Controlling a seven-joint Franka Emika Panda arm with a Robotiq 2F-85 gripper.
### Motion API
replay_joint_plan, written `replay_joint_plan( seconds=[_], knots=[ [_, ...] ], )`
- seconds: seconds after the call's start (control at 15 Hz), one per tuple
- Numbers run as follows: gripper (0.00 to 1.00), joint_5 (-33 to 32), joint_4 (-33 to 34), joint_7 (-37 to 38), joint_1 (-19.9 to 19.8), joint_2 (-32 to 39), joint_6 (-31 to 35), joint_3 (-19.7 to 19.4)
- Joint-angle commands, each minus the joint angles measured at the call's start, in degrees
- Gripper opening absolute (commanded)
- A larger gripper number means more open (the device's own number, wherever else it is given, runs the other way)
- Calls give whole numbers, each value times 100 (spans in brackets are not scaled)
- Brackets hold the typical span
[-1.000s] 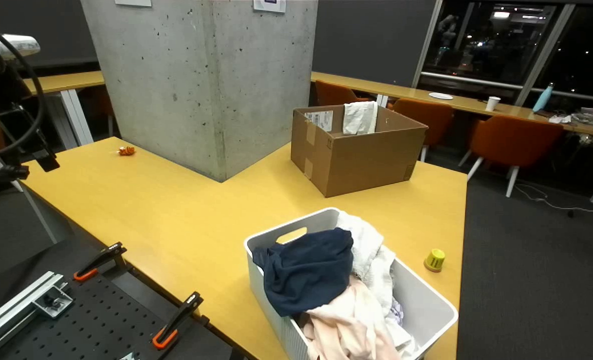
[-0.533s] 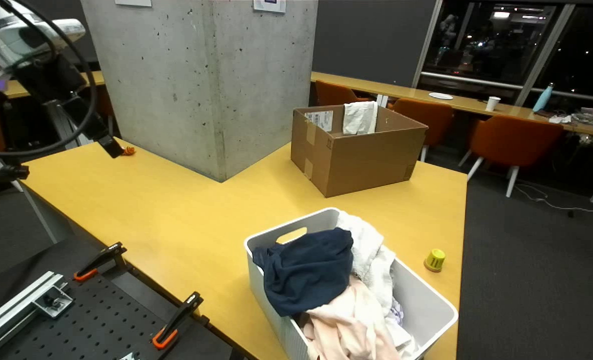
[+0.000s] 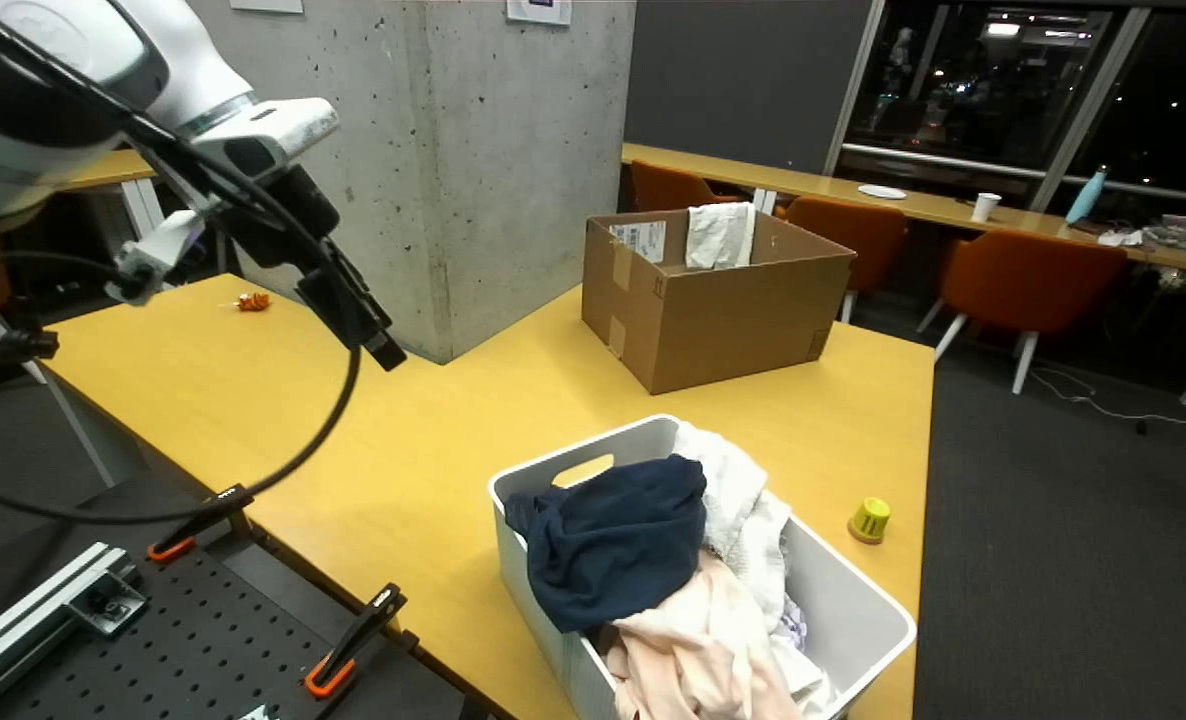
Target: Remove the blue cloth and the moose toy from basket, then wrap the moose toy with the blue cloth
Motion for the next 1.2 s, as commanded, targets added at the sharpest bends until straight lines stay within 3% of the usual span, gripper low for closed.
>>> replay_joint_plan(
  seconds=[0.0, 0.4, 0.73, 0.93, 1.13],
  knots=[
    [100, -487, -7, 273, -514, 532, 976, -281],
    [100, -1694, -12, 1125, -2065, 1103, 2077, -183],
    [100, -2781, 335, 1981, -3302, 1561, 2158, 206],
    [100, -3352, 925, 2392, -3693, 1999, 1832, 380],
    [100, -3936, 1641, 2828, -3806, 2601, 1460, 487]
  ],
)
